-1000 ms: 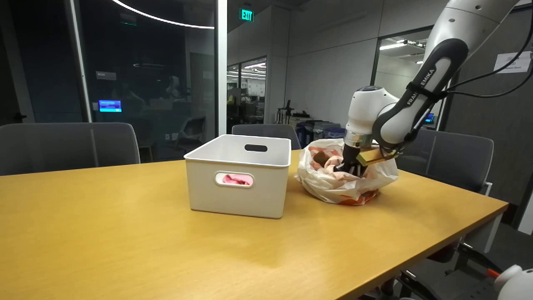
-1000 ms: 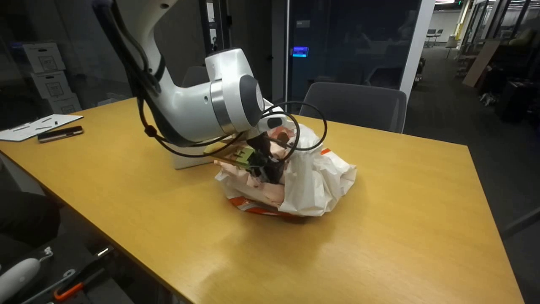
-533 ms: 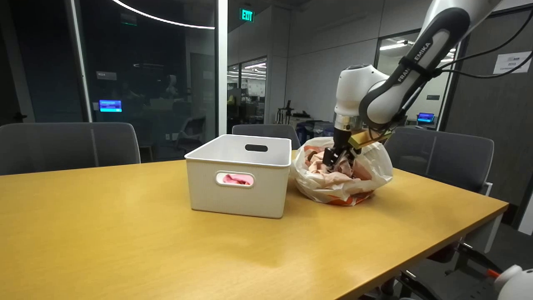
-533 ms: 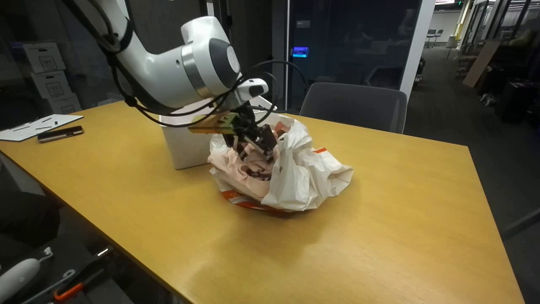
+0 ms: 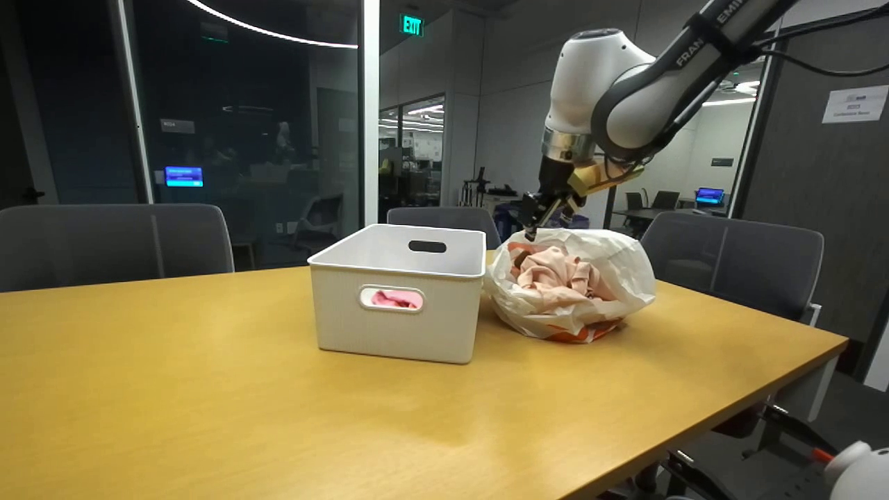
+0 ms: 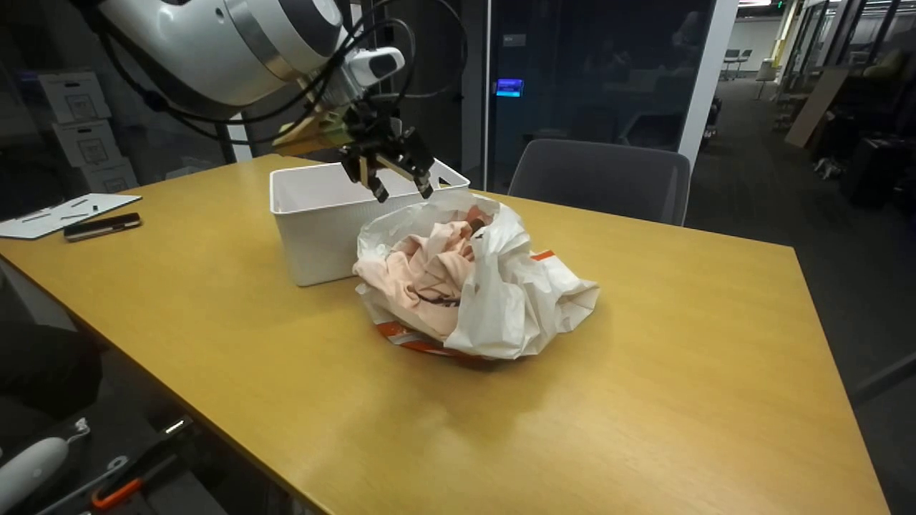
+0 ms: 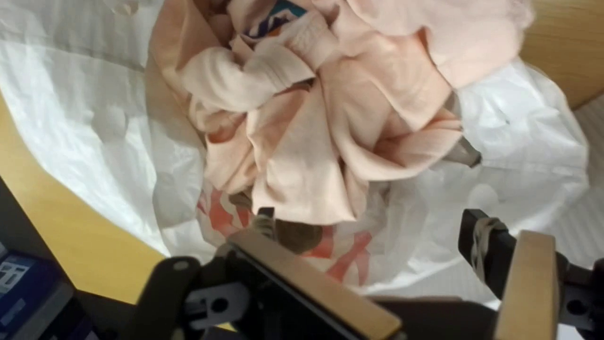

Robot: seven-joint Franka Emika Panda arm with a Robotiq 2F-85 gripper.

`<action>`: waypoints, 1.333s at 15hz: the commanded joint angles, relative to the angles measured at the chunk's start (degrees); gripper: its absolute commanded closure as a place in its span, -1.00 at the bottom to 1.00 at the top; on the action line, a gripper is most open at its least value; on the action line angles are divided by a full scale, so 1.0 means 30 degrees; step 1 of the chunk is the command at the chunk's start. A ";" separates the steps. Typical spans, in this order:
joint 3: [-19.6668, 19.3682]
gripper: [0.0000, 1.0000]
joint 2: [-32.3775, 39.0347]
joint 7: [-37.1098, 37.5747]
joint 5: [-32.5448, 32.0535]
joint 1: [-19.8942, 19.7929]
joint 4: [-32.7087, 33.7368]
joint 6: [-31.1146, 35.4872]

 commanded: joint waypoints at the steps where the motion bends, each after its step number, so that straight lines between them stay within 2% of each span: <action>1: 0.0298 -1.00 -0.1543 -0.1672 0.2539 0.1167 -0.0664 0.2455; 5: 0.0879 -1.00 0.0541 -0.3686 0.4622 0.2486 0.0393 0.5852; 8: 0.1591 -1.00 0.3547 -0.5106 0.5313 0.2919 0.1854 0.7450; 12: 0.2311 -1.00 0.6921 -0.5852 0.5145 0.2905 0.5162 0.5554; 13: 0.1478 -1.00 0.7054 -0.7215 0.7361 0.4131 0.5570 0.5115; 14: 0.1983 -1.00 0.5977 -0.5524 0.5443 0.3093 0.3610 0.6075; 15: 0.0776 -1.00 0.6364 -0.7386 0.7757 0.4531 0.4215 0.5876; 19: 0.0758 -1.00 0.6923 -0.7731 0.8221 0.4867 0.5102 0.5447; 20: 0.0236 -1.00 0.7008 -0.7724 0.7846 0.5246 0.5270 0.5388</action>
